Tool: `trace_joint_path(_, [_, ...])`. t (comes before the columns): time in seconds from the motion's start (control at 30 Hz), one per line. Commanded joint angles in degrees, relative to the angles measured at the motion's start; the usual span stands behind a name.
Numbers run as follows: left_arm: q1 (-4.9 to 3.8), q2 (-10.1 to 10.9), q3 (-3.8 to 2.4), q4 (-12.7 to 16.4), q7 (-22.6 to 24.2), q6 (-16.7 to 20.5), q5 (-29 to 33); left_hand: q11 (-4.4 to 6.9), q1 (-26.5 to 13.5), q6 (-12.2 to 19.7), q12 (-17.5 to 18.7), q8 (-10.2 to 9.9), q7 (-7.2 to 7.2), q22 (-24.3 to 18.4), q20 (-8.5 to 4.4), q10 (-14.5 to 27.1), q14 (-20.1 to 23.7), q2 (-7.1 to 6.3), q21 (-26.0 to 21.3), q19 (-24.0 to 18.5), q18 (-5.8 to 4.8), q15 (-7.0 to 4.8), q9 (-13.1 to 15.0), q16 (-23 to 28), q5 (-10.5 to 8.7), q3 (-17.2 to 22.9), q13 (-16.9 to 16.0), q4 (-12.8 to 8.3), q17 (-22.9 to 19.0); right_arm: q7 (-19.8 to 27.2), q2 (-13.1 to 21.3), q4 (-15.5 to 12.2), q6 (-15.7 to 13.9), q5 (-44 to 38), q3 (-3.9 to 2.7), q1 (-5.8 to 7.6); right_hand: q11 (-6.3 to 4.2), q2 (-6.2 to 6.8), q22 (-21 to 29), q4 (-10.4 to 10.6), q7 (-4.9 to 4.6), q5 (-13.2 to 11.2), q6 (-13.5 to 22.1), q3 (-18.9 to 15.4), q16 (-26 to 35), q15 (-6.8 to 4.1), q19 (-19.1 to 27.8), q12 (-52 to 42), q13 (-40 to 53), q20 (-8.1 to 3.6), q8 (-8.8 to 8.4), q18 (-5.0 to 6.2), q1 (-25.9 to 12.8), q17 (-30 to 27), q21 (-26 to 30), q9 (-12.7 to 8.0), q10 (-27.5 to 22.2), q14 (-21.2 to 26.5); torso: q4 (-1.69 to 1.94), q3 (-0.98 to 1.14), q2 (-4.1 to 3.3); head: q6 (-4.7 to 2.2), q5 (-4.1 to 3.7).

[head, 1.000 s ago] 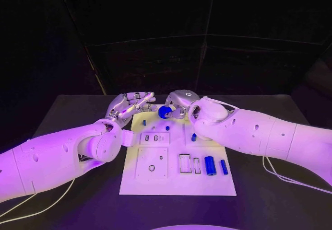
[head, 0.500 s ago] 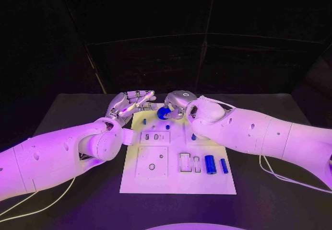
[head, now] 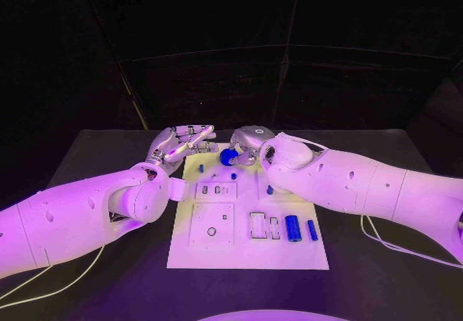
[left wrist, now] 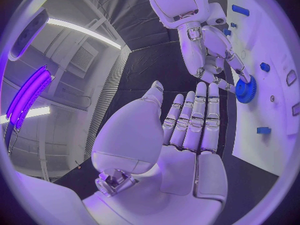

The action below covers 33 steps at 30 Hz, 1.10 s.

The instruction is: Assemble the parts on the task board

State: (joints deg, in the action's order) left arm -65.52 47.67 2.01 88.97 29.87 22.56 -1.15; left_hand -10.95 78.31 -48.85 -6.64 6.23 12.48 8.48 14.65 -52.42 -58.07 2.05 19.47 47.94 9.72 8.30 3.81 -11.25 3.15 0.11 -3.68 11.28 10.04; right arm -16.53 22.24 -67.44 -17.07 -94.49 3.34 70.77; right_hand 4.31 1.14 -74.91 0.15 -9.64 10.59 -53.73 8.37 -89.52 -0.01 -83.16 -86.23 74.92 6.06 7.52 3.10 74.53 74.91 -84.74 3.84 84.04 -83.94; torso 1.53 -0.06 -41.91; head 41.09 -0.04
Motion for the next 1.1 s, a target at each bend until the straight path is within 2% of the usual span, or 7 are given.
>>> trace_joint_path(0.03, [-0.11, 0.0, -0.06, 0.0, 0.2, -0.6, -0.3, -0.16, 0.2, -0.4, 0.3, -0.3, 1.07, -0.1, 0.09, -0.2, -0.2, 0.27, -0.3, 0.2, 0.66, 0.21, -0.1, 0.2, 0.14, 0.0, 0.1, -0.4, 0.1, -0.3, -0.2, -0.1, 0.1, -0.4, -0.02, 0.11, 0.70, 0.62, -2.7, 0.5, -0.31, -2.3, 1.7, -0.9, -0.1, 0.71, 0.0, 0.6, 9.6, 0.68, -1.17, -0.49, -1.1, 13.8, -0.3, -0.2, 1.5, -5.8, 0.03, 0.00, -0.03, -0.11, 0.09])
trace_joint_path(0.17, [-0.11, -0.1, -0.06, 0.0, 0.2, -0.6, -0.3, -0.16, 0.2, -0.4, 0.3, -0.3, 1.08, -0.1, 0.10, -0.2, -0.2, 0.27, -0.4, 0.1, 0.66, 0.22, -0.1, 0.3, 0.14, -0.1, 0.1, -0.4, 0.1, -0.1, -0.4, -0.1, 0.2, -0.1, -0.02, 0.11, 1.22, 1.44, -2.7, 1.6, -0.83, -4.3, 3.4, -2.1, -0.1, 1.16, 0.1, 1.1, 9.2, 1.12, -2.24, -0.48, -2.3, 13.8, -0.3, -0.1, 1.1, -5.8, 0.04, -0.02, -0.01, -0.09, 0.20])
trace_joint_path(0.5, [-0.14, 0.0, -0.06, 0.0, 0.1, -0.6, -0.3, -0.17, 0.2, -0.4, 0.4, -0.3, 1.08, -0.1, 0.11, -0.2, -0.1, 0.26, -0.4, 0.1, 0.65, 0.24, -0.1, 0.3, 0.15, -0.1, 0.1, -0.4, 0.1, -0.2, -0.4, -0.1, 1.1, 0.0, -0.02, 0.11, 1.37, 1.56, -2.8, 2.1, -0.96, -4.3, 3.6, -2.5, -0.1, 1.33, 0.1, 1.1, 9.2, 1.31, -2.41, -0.48, -2.7, 13.8, -0.3, 0.0, 1.1, -5.8, -0.03, -0.03, 0.02, 0.08, 0.17])
trace_joint_path(0.73, [-0.15, 0.0, -0.06, 0.0, 0.1, -0.5, -0.3, -0.17, 0.2, -0.4, 0.4, -0.3, 1.08, -0.1, 0.11, -0.2, -0.1, 0.26, -0.4, 0.1, 0.65, 0.24, -0.1, 0.3, 0.15, -0.1, 0.1, -0.4, 0.1, 0.0, -0.2, -0.1, 1.5, 0.8, -0.02, 0.11, 1.34, 0.98, -2.9, 3.0, -0.88, -3.6, 3.0, -2.9, -0.1, 1.37, 0.0, 0.9, 9.4, 1.42, -2.14, -0.49, -3.1, 13.7, -0.4, 0.2, 1.3, -5.8, -0.01, 0.02, 0.02, 0.07, 0.13])
trace_joint_path(1.0, [-0.18, 0.0, -0.06, 0.1, 0.0, -0.5, -0.3, -0.19, 0.1, -0.4, 0.4, -0.4, 1.09, -0.1, 0.13, -0.2, 0.0, 0.27, -0.5, 0.0, 0.63, 0.27, -0.1, 0.4, 0.15, -0.1, 0.1, -0.5, 0.1, 0.4, -0.4, 0.7, 4.7, 4.3, -0.01, 0.11, 1.58, -0.73, -3.3, 8.3, -1.13, -2.7, 3.5, -5.2, -0.2, 1.58, -0.2, 0.6, 10.0, 1.61, -2.87, -0.57, -8.2, 14.2, -0.6, 0.1, 1.7, -5.9, 0.01, 0.01, 0.02, 0.11, 0.08])
trace_joint_path(1.1, [-0.19, 0.0, -0.06, 0.1, -0.1, -0.5, -0.3, -0.19, 0.1, -0.4, 0.4, -0.4, 1.09, -0.2, 0.13, -0.2, 0.0, 0.28, -0.5, 0.0, 0.63, 0.27, -0.1, 0.4, 0.15, -0.1, 0.1, -0.5, 0.1, 0.3, -0.5, 1.1, 5.4, 4.9, -0.01, 0.11, 1.67, -0.78, -3.3, 9.0, -1.24, -1.7, 3.8, -6.0, -0.2, 1.66, -0.2, 0.6, 10.0, 1.69, -3.19, -0.57, -8.7, 14.2, -0.6, 0.1, 1.7, -5.9, 0.02, 0.02, 0.00, 0.15, 0.07])
